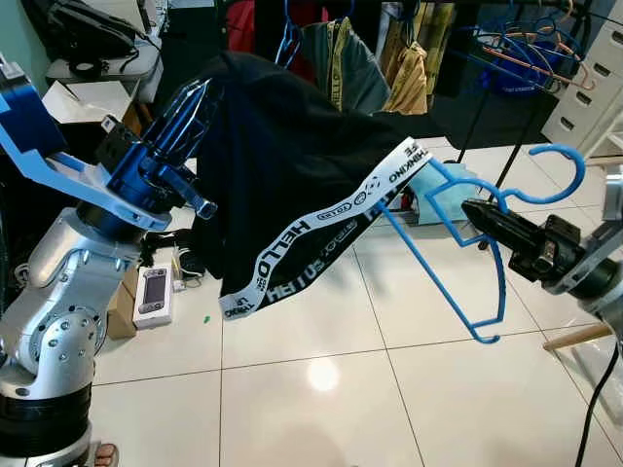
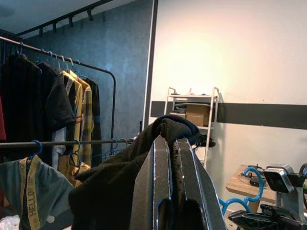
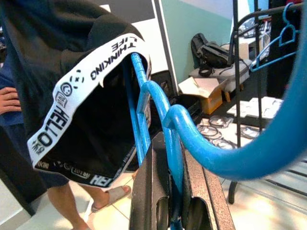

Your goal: Hang hanger

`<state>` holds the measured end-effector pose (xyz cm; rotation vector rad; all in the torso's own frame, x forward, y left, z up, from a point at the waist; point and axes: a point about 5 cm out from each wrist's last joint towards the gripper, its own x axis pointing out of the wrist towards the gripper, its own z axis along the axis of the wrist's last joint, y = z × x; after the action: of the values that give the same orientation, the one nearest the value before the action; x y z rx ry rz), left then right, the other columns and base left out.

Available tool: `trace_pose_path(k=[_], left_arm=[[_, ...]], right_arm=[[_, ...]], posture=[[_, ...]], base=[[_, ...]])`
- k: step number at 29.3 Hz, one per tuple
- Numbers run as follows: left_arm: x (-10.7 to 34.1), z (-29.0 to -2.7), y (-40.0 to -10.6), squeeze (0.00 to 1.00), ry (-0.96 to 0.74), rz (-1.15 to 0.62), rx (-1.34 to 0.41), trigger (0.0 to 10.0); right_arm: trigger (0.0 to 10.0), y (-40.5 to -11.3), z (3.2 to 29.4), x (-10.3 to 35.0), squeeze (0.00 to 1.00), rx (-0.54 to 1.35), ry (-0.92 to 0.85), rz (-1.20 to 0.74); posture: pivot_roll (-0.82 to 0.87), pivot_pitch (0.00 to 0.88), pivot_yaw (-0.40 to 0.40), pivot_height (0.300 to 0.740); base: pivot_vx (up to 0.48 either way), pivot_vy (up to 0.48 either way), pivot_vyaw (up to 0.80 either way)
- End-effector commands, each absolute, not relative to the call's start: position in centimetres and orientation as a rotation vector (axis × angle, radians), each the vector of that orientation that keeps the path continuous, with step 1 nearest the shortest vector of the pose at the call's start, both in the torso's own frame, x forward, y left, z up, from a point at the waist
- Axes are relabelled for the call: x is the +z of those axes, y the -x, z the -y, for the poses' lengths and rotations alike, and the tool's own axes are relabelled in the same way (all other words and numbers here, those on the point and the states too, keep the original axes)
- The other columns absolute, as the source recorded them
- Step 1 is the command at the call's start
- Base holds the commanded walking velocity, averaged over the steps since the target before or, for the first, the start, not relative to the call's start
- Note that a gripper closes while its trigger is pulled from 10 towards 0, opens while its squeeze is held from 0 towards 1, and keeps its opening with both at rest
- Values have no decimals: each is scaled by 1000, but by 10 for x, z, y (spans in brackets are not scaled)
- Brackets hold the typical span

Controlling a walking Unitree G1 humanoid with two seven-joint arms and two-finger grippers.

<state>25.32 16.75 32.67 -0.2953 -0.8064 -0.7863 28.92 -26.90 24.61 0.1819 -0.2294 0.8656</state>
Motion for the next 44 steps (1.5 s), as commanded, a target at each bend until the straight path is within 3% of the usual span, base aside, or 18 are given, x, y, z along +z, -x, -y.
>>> trace_pose_path(k=[1, 13, 14, 17, 18, 19, 20, 23, 24, 27, 29, 35, 44], left_arm=[[326, -165, -249, 0, 307, 804, -826, 0], [298, -155, -254, 0, 286, 671, -829, 0], [291, -154, -256, 0, 273, 638, -825, 1569], [286, -153, -257, 0, 249, 604, -817, 2431], [279, -156, -262, 0, 202, 557, -775, 6941], [279, -156, -262, 0, 202, 557, -775, 6941], [271, -161, -268, 27, 149, 512, -716, 10000], [271, -161, -268, 27, 149, 512, -716, 10000], [264, -170, -277, 1000, 96, 464, -634, 10000], [264, -170, -277, 1000, 96, 464, -634, 10000], [253, -184, -288, 1000, -17, 402, -521, 10000], [249, -194, -293, 1000, -129, 367, -435, 10000], [283, -198, -286, 1000, -115, 520, -441, 10000]], right_arm=[[10000, -289, 273, 253, 0, 839, -199, 301], [10000, -287, 272, 268, 0, 892, -221, 371], [10000, -286, 272, 270, 0, 903, -219, 371], [10000, -285, 270, 271, 0, 921, -217, 369], [10000, -283, 269, 273, 0, 943, -215, 364], [10000, -283, 269, 273, 0, 943, -215, 364], [10000, -281, 267, 274, 0, 966, -212, 355], [10000, -281, 267, 274, 0, 966, -212, 355], [10000, -278, 266, 275, 0, 987, -210, 349], [10000, -278, 266, 275, 0, 987, -210, 349], [10000, -273, 266, 278, 0, 1014, -203, 344], [10000, -271, 267, 281, 0, 1033, -196, 337], [10000, -269, 273, 276, 0, 1085, -120, 212]], posture=[[2, 141, -6, 740], [-5, 142, -7, 740], [-7, 146, -8, 740], [-7, 146, -8, 740], [-9, 149, -9, 740], [-9, 149, -9, 740], [-8, 150, -9, 740], [-8, 150, -9, 740], [-12, 152, -9, 740], [-12, 152, -9, 740], [-16, 154, -9, 740], [-17, 155, -11, 740], [-11, 156, -14, 740]], base=[[0, 0, 0], [0, 0, 0], [0, 0, 0], [0, 0, 0], [0, 0, 0], [0, 0, 0], [0, 0, 0], [0, 0, 0], [0, 0, 0], [0, 0, 0], [0, 0, 0], [0, 0, 0], [0, 0, 0]])
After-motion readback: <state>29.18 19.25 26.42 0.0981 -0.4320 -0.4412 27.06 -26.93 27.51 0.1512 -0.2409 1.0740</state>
